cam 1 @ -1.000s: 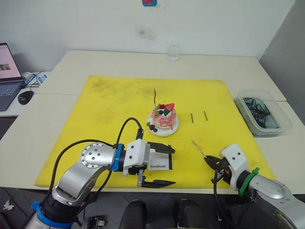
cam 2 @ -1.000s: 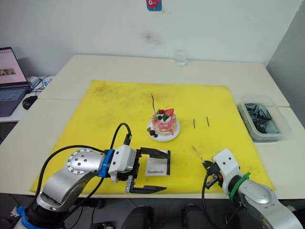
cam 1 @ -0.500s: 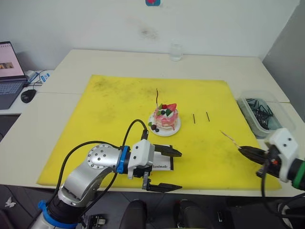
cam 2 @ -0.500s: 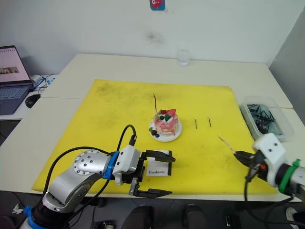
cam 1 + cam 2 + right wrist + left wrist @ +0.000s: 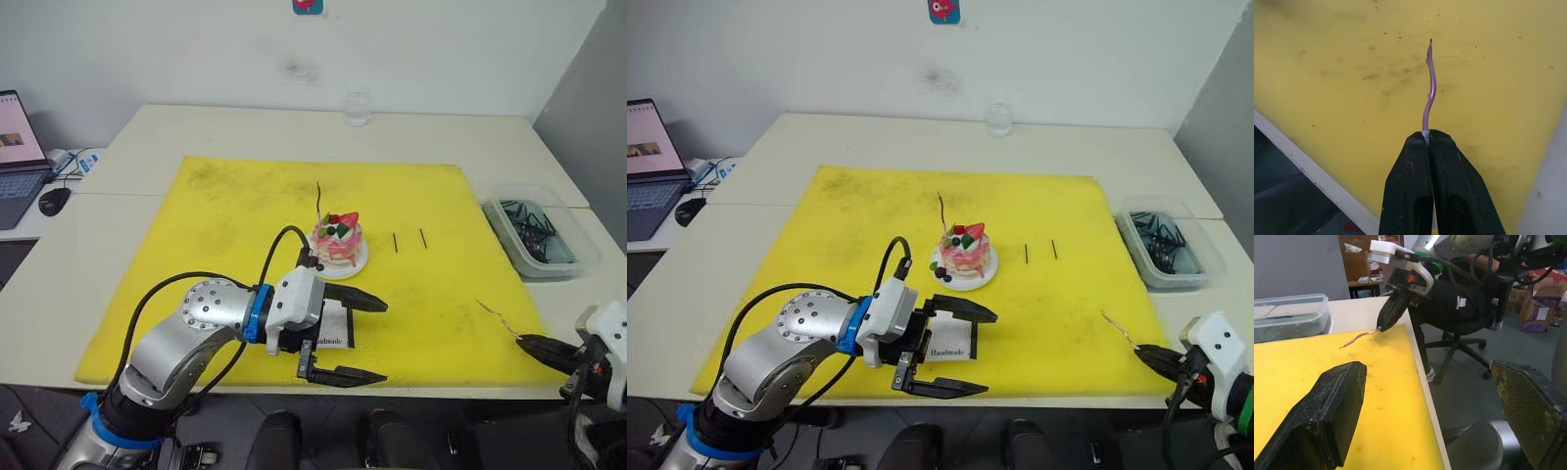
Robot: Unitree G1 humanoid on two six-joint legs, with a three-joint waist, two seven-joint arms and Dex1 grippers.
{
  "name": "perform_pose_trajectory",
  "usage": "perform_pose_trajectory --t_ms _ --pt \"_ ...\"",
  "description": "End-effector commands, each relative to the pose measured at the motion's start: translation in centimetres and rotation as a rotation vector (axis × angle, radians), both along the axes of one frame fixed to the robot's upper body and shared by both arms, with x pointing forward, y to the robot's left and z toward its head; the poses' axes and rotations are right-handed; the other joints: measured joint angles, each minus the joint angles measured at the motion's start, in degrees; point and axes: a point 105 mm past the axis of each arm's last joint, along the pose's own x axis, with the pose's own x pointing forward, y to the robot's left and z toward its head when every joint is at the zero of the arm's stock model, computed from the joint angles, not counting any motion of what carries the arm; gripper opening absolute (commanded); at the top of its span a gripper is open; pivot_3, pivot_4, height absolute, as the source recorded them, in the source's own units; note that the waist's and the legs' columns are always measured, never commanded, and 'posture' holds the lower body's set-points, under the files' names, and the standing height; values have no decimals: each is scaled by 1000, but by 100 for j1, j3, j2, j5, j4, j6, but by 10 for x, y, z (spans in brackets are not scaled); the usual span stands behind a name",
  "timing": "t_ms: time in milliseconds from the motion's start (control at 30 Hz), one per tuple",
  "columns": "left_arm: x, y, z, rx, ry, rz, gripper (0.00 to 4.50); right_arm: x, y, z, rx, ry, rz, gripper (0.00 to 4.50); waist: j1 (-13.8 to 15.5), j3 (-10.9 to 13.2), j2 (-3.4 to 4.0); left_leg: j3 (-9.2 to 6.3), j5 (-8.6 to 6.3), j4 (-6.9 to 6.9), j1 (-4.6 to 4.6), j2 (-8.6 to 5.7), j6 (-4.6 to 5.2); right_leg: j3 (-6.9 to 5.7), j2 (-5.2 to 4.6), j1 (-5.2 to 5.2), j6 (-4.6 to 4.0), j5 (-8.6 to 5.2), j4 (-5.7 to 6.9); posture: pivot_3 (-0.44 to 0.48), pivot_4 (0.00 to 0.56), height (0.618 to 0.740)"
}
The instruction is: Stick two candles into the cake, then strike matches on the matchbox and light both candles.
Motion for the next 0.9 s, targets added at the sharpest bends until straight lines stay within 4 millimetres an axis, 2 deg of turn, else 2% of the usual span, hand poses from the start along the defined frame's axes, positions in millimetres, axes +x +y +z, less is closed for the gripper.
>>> perform_pose_trajectory --t_ms 33,67,167,367,500,600,767,900 --pt "-6 -1 -5 -8 -9 -31 4500 3 -2 -2 -4 -6 -12 34 1 0 0 0 0 0 0 0 0 0 0 0 0 0 0 0 150 740" --pt "-7 -1 -7 -7 -7 -33 4500 3 -2 -3 -5 0 -12 34 7 0 0 0 0 0 0 0 0 0 0 0 0 0 0 0 150 740" --pt "-10 0 -15 2 -3 -46 4500 3 -1 -4 1 1 -12 708 14 -1 2 -2 0 0 0 0 0 -3 -1 0 -1 -1 0 0 150 740" --pt "-11 -6 -36 7 -19 -46 4500 1 2 12 -31 12 21 2721 15 -2 4 -2 0 0 0 1 0 -1 -1 0 -10 -6 0 0 150 740" --pt "-13 -5 -41 2 -31 -40 4500 -7 5 29 -82 46 62 2721 16 -3 6 -2 0 0 -1 1 0 -2 -2 0 -3 -2 0 0 150 740" --pt "-15 -5 -40 -5 -55 -40 4500 -2 4 42 -205 92 90 2721 7 -4 10 -2 0 0 1 3 0 -2 -2 0 -2 -1 1 0 150 740" --pt "-23 -12 -39 -4 -119 -92 4500 11 -6 47 -414 257 60 2721 5 -4 11 0 0 5 2 0 0 0 -2 3 -17 -9 2 0 150 740" --pt "-29 -12 -26 -8 -169 -118 4500 20 -1 46 -413 367 82 2721 14 4 -5 4 0 5 0 2 0 1 -18 0 -23 -12 -3 0 150 740"
